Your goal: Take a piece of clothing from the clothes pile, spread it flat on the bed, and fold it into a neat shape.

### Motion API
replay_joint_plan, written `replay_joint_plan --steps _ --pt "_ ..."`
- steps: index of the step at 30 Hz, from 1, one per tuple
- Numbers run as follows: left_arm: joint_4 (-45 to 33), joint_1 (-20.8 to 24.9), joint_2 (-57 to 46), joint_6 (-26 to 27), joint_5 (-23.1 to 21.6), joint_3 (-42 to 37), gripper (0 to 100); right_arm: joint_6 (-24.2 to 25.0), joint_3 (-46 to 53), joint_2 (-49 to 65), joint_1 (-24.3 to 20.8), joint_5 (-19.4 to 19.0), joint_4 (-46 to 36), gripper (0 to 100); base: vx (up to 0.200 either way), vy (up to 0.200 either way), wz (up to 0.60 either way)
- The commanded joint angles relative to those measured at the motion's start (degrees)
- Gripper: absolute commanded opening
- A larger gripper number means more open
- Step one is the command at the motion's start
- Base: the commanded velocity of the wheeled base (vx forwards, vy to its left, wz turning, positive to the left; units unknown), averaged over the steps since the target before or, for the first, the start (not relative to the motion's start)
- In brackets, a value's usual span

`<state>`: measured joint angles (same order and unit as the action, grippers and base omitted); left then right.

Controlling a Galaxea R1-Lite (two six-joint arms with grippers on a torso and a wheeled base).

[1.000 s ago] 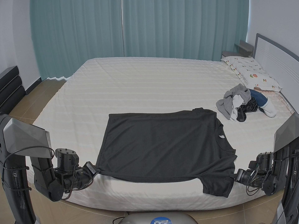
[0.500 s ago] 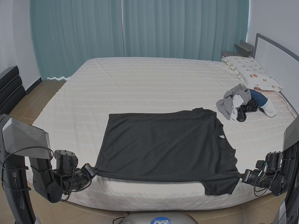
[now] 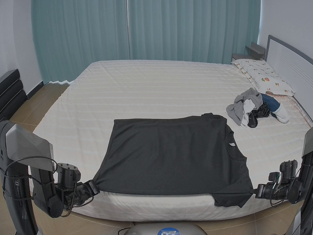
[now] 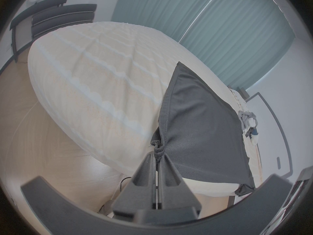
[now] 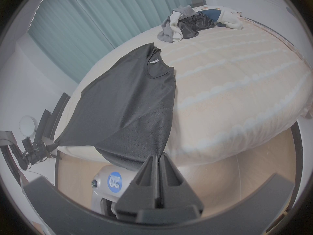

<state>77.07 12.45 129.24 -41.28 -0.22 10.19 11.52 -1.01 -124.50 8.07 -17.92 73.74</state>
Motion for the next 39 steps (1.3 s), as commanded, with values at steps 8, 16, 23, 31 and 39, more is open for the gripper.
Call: replay_joint_plan --steps 8,16,23,31,39 --pt "6.95 0.3 4.61 6.47 2.24 -5.88 0 -7.21 1.01 5.23 2.04 0.08 -9.93 0 0.0 0.0 0.0" --pt "9.42 0.39 5.4 10.52 2.33 -9.58 0 -11.61 1.01 8.84 2.21 0.17 -17.4 0 0.0 0.0 0.0" --pt "9.94 0.47 5.4 10.69 2.5 -10.1 0 -14.24 1.01 11.91 2.83 0.34 -22.68 0 0.0 0.0 0.0" --pt "5.02 1.88 5.14 12.98 5.93 -10.19 0 -17.76 1.01 13.23 5.11 0.34 -24.79 0 0.0 0.0 0.0" --pt "0.1 2.67 3.56 13.5 6.02 -10.19 0 -20.4 1.01 14.46 5.2 0.78 -29.18 0 0.0 0.0 0.0"
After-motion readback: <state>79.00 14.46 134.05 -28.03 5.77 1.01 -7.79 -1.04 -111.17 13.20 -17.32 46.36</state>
